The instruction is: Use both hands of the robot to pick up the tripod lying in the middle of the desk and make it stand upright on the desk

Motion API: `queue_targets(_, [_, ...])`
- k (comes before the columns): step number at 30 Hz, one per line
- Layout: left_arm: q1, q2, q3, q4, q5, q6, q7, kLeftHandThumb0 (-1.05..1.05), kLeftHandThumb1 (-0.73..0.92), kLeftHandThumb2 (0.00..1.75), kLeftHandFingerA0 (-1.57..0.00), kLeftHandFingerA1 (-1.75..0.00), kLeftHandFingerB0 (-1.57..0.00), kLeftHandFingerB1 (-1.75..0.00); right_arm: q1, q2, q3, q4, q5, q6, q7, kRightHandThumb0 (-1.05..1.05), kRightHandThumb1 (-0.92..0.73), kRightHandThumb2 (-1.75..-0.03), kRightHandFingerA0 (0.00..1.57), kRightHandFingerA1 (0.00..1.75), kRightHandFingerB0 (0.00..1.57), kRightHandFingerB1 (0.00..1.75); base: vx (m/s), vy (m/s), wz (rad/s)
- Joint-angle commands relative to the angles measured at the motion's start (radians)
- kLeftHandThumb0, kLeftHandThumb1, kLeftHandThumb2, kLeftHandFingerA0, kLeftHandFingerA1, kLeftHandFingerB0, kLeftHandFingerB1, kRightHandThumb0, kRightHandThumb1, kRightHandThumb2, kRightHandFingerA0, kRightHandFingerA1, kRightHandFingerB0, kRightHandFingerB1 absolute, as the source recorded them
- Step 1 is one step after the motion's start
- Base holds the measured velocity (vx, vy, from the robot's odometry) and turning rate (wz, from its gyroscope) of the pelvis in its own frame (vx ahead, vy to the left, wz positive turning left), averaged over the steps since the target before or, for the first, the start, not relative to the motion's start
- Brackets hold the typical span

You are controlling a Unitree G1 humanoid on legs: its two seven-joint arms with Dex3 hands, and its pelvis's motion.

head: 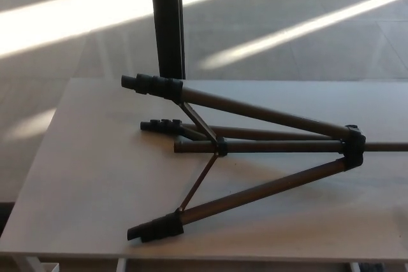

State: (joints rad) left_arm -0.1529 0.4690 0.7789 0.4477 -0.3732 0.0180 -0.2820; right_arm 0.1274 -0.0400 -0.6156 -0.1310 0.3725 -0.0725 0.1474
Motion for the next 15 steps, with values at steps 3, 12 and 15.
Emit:
queue_targets(3, [-0.233,-0.130,-0.395,-0.733,-0.043,0.220,0.129,-0.64,0.60,1.05,-0.41,-0.64,-0.22,-0.51,-0.008,0.204,0.419,-0.433,-0.066,0.058,-0.092,-0.71,-0.75,-0.62,0.60,0.80,0.57,0.58,0.00,0.000,0.00])
queue_targets(12, [-0.357,-0.239,-0.572,-0.699,0.015,0.297,0.116,-0.69,0.76,0.63,-0.46,-0.50,-0.39,-0.40,0.033,0.184,0.568,-0.339,-0.155,0.117,-0.043,-0.64,-0.75,-0.62,0.60,0.85,0.58,0.59,0.00,0.000,0.00])
queue_targets(15, [-0.398,-0.255,-0.631,-0.696,0.038,0.347,0.123,-0.67,0.56,0.97,-0.43,-0.61,-0.33,-0.53,0.040,0.185,0.589,-0.315,-0.136,0.150,-0.054,-0.63,-0.72,-0.61,0.60,0.88,0.60,0.60,0.00,0.000,0.00])
